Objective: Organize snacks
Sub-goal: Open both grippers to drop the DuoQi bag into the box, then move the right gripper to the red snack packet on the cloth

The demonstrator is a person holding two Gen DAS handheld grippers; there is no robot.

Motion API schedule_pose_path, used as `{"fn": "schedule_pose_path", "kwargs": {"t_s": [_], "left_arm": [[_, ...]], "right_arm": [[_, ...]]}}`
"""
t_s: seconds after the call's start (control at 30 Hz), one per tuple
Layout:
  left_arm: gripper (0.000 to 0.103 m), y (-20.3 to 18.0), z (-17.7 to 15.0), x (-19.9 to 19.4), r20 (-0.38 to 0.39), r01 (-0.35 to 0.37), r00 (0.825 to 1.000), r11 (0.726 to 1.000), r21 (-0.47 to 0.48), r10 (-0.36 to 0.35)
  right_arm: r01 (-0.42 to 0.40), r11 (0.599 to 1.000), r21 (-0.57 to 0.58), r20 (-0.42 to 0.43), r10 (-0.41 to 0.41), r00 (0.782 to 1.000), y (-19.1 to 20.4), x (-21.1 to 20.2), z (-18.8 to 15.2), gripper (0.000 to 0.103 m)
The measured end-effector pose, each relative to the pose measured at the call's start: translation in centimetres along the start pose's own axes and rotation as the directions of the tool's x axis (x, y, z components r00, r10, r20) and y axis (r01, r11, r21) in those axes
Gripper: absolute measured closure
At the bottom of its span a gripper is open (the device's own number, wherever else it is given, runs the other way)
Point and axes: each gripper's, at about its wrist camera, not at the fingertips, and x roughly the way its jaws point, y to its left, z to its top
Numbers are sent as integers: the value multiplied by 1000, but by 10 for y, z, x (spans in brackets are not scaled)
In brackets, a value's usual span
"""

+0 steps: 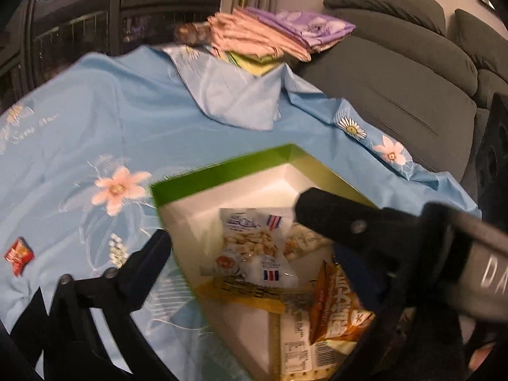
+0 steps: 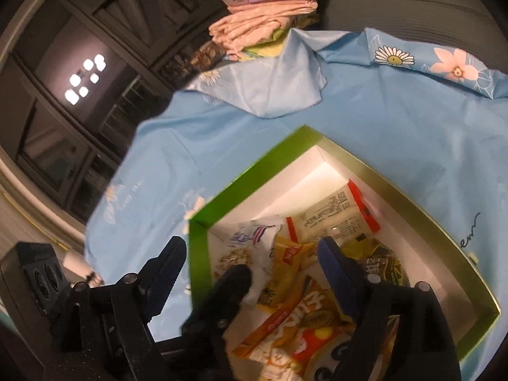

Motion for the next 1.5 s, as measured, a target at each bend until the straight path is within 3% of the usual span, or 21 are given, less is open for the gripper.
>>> {"fn": "schedule_pose_path", "kwargs": {"t_s": [0.13,0.27,0.5,0.7,0.93,0.97,1.03,1.1,1.17,1.23,1.3,1.4,1.5], "left_arm": [[0,11,-2,-17,6,-12,1000,1000,-14,12],[0,34,-8,-34,21,-53,998,997,-57,54],[0,110,-22,-66,35,-155,986,973,-171,164],[0,190,-50,-82,18,-220,972,930,-296,235],[0,280,-83,-81,6,-357,924,868,-344,382],[0,297,-90,-76,1,-350,926,857,-379,379],[0,329,-103,-64,-20,-292,946,829,-476,322],[1,355,-116,-54,-72,-257,962,795,-550,262],[1,366,-119,-50,-100,-256,965,795,-550,242],[1,365,-117,-52,-78,-235,970,801,-551,230],[0,366,-119,-55,-33,-151,987,812,-564,160],[1,373,-124,-58,-1,-103,992,792,-602,128],[1,379,-125,-57,20,-66,995,789,-611,99]], "right_arm": [[13,1000,8,-16,-13,1000,8,-4,-3,14],[-35,999,13,-55,36,998,26,3,-10,13],[-43,991,-130,-114,28,993,91,31,-32,12],[-74,971,-228,-185,31,982,156,81,-61,12],[-186,929,-320,-280,95,955,213,157,-113,12],[-207,929,-307,-303,111,947,216,171,-118,12],[-240,940,-242,-351,146,925,217,200,-125,12],[-275,945,-177,-422,180,888,218,233,-132,12],[-267,947,-177,-468,157,869,225,260,-139,12],[-283,937,-203,-469,161,868,234,273,-141,8],[-282,935,-216,-469,154,870,242,282,-140,6],[-308,927,-213,-443,189,876,246,292,-141,0],[-297,912,-283,-430,156,889,256,297,-144,0]]}}
